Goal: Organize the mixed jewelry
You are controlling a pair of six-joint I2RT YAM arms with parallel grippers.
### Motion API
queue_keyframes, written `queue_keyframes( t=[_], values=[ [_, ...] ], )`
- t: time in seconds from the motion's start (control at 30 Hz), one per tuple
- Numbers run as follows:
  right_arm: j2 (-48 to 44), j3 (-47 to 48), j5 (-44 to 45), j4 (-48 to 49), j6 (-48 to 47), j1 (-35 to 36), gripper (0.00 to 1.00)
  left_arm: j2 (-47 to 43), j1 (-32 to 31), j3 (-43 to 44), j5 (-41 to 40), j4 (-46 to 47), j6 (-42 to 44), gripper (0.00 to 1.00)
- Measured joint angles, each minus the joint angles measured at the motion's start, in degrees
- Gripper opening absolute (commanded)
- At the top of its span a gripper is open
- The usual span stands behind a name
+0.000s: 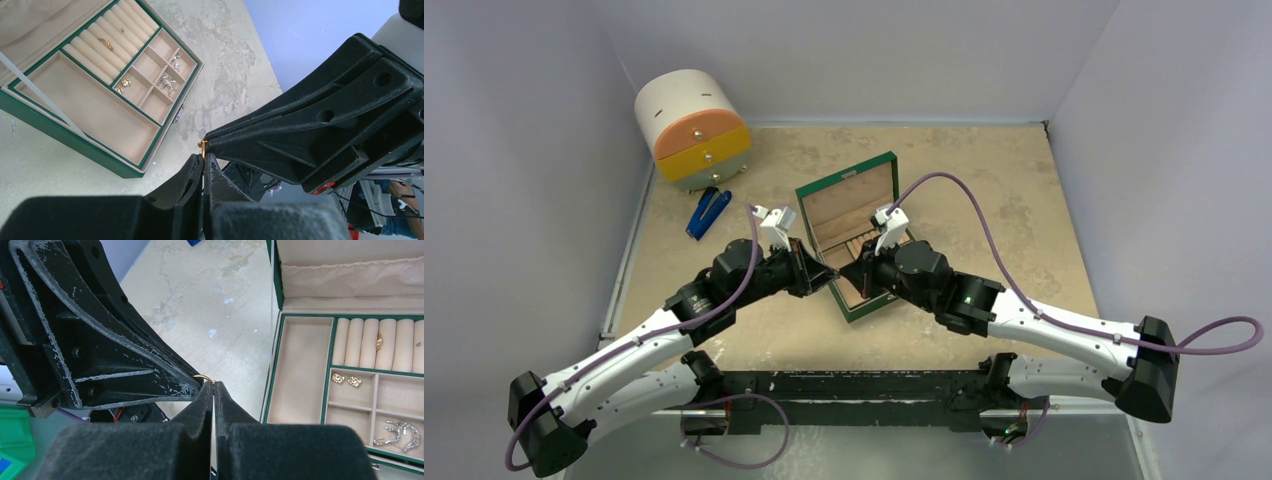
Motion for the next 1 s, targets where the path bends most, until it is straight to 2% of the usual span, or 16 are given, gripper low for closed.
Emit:
queue_keyframes(
  t=[0.17,0.3,0.57,0.8,1.0],
  values=[
    [0.0,-0.33,-0.07,0.13,0.02,0.0,0.0,-0.09,0.0,-0.5,0.07,0.37,-0.2,0.0],
    [-0.61,-0.92,-0.48,0.7,0.74,0.0,0.21,-0.7,0.0,-0.68,0.09,0.37,-0.2,0.0],
    [-3.65,-2.03,-4.02,-0.24,1.44,-0.04,0.37,-2.97,0.0,-2.29,0.96,1.77,-0.13,0.0],
    [-8.87,-2.03,-9.99,-2.32,-0.83,-0.79,0.42,-3.82,0.0,-3.28,5.07,4.02,0.83,0.0],
    [-13.16,-2.03,-17.94,-3.98,-2.69,-5.09,0.48,-5.25,0.0,-3.34,11.65,7.52,1.57,0.0]
  ],
)
